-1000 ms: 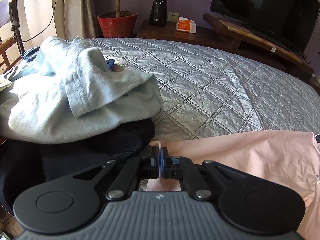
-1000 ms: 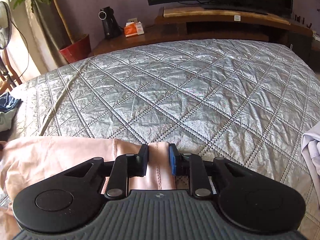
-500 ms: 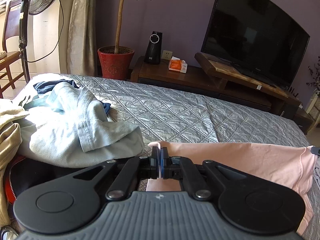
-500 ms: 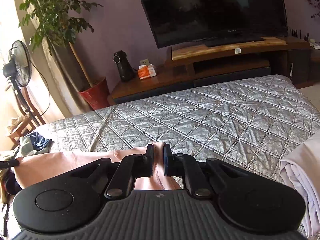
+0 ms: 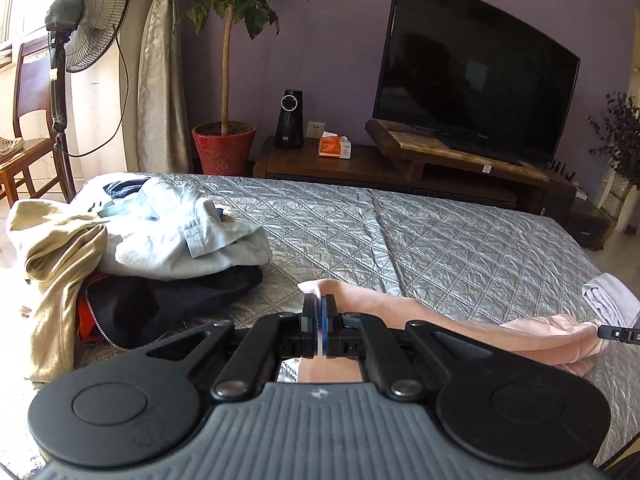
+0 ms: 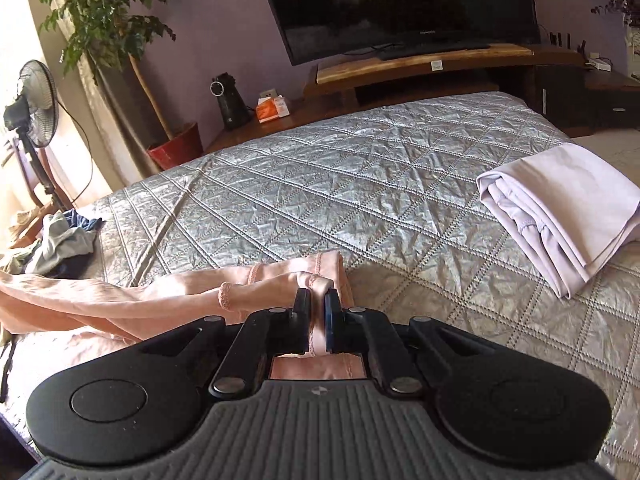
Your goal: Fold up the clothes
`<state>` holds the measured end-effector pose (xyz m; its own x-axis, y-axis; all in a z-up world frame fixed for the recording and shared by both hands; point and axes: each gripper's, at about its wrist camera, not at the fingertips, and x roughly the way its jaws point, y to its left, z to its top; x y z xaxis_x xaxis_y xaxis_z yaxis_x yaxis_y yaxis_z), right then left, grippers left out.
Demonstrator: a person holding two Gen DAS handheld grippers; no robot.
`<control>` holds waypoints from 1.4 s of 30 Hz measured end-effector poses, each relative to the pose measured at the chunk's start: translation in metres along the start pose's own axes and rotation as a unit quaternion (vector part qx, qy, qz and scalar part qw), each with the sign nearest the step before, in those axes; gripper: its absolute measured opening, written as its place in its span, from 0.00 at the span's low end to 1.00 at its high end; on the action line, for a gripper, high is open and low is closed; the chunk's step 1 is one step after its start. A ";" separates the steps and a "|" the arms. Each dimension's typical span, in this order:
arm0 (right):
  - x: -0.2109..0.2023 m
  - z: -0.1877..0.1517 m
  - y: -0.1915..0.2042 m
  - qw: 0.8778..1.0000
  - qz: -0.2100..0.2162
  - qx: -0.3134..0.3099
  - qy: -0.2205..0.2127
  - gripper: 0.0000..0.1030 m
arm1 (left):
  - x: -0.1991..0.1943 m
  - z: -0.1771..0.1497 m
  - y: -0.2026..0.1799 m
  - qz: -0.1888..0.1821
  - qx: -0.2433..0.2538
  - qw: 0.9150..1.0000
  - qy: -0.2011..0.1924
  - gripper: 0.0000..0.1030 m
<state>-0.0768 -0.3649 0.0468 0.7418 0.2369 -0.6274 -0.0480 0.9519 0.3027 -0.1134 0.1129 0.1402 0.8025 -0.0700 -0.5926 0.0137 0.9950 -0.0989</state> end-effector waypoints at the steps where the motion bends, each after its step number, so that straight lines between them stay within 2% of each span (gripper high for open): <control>1: 0.000 -0.006 -0.002 1.000 -0.003 0.004 0.004 0.08 | -0.001 -0.007 -0.002 -0.001 0.002 1.000 0.011 0.01; 7: 0.006 -0.024 -0.010 0.999 -0.018 0.000 0.036 0.13 | 0.000 -0.045 -0.013 -0.006 0.024 0.996 0.081 0.02; 10: 0.005 -0.025 -0.012 0.998 -0.039 0.001 0.043 0.25 | 0.005 -0.057 -0.016 0.005 0.033 0.994 0.108 0.02; 11: 0.004 -0.024 -0.013 0.998 -0.046 0.002 0.045 0.26 | 0.006 -0.060 -0.016 0.011 0.036 0.993 0.116 0.03; 13: 0.000 -0.023 -0.015 0.997 -0.065 0.002 0.048 0.40 | 0.007 -0.061 -0.012 0.030 0.030 0.992 0.120 0.04; 16: -0.007 -0.020 -0.018 0.995 -0.086 0.004 0.045 0.40 | 0.006 -0.058 -0.002 0.071 0.020 0.991 0.114 0.12; 18: -0.011 -0.019 -0.021 0.994 -0.103 0.001 0.047 0.41 | 0.004 -0.054 0.008 0.102 0.003 0.989 0.105 0.13; 20: -0.014 -0.018 -0.021 0.991 -0.121 -0.007 0.051 0.40 | 0.000 -0.051 0.017 0.108 -0.020 0.989 0.096 0.13; 22: -0.023 -0.016 -0.002 0.987 -0.142 -0.063 0.033 0.41 | -0.004 -0.044 0.022 0.106 -0.033 0.991 0.080 0.19; 24: -0.036 -0.010 0.025 0.990 -0.087 -0.111 0.006 0.42 | -0.006 -0.035 0.025 0.109 -0.035 0.991 0.064 0.20; 26: -0.041 -0.005 0.060 0.986 -0.020 -0.164 0.006 0.42 | -0.001 -0.021 0.031 0.103 -0.046 0.992 0.058 0.20; 28: -0.036 -0.004 0.103 0.974 0.026 -0.222 0.022 0.42 | 0.008 -0.005 0.035 0.095 -0.050 0.993 0.054 0.21; 30: -0.023 -0.007 0.145 0.963 0.079 -0.256 0.035 0.42 | 0.015 0.007 0.034 0.098 -0.031 0.994 0.041 0.21; 32: -0.009 -0.013 0.190 0.947 0.131 -0.287 0.050 0.41 | 0.023 0.015 0.032 0.090 -0.015 0.995 0.038 0.30; 33: -0.003 -0.020 0.213 0.936 0.153 -0.312 0.057 0.41 | 0.028 0.016 0.031 0.080 -0.010 0.996 0.041 0.43; 34: 0.003 -0.027 0.236 0.923 0.174 -0.336 0.064 0.41 | 0.032 0.018 0.031 0.070 -0.005 0.997 0.044 0.49; 36: 0.014 -0.043 0.279 0.893 0.211 -0.391 0.071 0.41 | 0.041 0.021 0.030 0.056 0.014 0.997 0.053 0.49; 38: 0.025 -0.060 0.312 0.861 0.227 -0.447 0.079 0.41 | 0.045 0.025 0.032 0.051 0.029 0.997 0.051 0.50; 40: 0.038 -0.074 0.338 0.831 0.239 -0.493 0.096 0.43 | 0.050 0.029 0.037 0.048 0.037 0.997 0.048 0.55; 42: 0.050 -0.087 0.351 0.811 0.235 -0.523 0.112 0.43 | 0.054 0.035 0.046 0.045 0.030 0.997 0.046 0.55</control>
<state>-0.1150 -0.0019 0.0598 0.3426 0.5402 -0.7686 -0.9192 0.3620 -0.1553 -0.0487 0.1570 0.1313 0.7435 0.0169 -0.6686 -0.0190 0.9998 0.0042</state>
